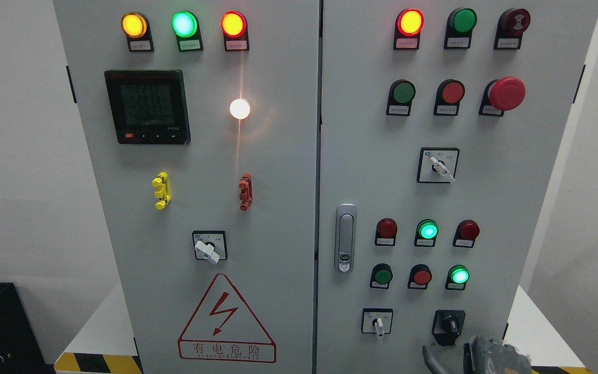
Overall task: Flip black knob to close circuit
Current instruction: 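Raise the right hand toward the small black knob on the lower panel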
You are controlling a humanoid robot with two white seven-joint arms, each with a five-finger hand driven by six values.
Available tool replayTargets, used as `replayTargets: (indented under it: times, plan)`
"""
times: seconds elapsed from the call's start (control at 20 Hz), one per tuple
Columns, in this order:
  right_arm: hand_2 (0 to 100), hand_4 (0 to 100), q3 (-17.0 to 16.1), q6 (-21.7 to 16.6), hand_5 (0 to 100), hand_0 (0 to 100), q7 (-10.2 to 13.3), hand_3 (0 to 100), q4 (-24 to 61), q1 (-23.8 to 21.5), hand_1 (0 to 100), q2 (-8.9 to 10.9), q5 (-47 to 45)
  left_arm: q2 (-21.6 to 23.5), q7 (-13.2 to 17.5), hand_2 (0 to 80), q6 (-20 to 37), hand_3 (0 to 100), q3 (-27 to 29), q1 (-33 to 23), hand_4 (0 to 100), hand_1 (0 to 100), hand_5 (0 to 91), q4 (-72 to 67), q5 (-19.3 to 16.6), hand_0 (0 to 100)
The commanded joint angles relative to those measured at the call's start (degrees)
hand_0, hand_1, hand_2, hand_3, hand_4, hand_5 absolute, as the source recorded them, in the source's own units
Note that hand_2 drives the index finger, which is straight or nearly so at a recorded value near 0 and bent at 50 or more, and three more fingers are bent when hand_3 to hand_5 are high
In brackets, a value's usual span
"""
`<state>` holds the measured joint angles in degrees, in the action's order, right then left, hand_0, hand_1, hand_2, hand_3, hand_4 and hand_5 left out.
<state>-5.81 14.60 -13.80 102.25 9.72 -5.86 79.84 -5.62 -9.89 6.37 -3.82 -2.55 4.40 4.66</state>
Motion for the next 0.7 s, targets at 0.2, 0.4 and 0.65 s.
replayTargets:
  times: [0.2, 0.4, 0.65]
  plan:
    - [97, 100, -1.0, 0.1, 100, 0, 0.1, 100, -1.3, 1.4, 0, 0.15, 2.0, 0.0, -0.2, 0.0, 0.0, 0, 0.0, 0.0, 0, 56, 0.0, 0.0, 0.0, 12]
    - [97, 100, -1.7, 0.1, 100, 0, 0.2, 100, -1.8, 1.4, 0, 0.06, 3.2, 0.0, -0.1, 0.0, 0.0, 0, 0.0, 0.0, 0, 56, 0.0, 0.0, 0.0, 12]
    - [97, 100, -1.8, 0.2, 100, 0, 0.8, 100, -2.9, 1.8, 0, -0.02, 3.3, 0.0, -0.1, 0.0, 0.0, 0, 0.0, 0.0, 0, 56, 0.0, 0.0, 0.0, 12]
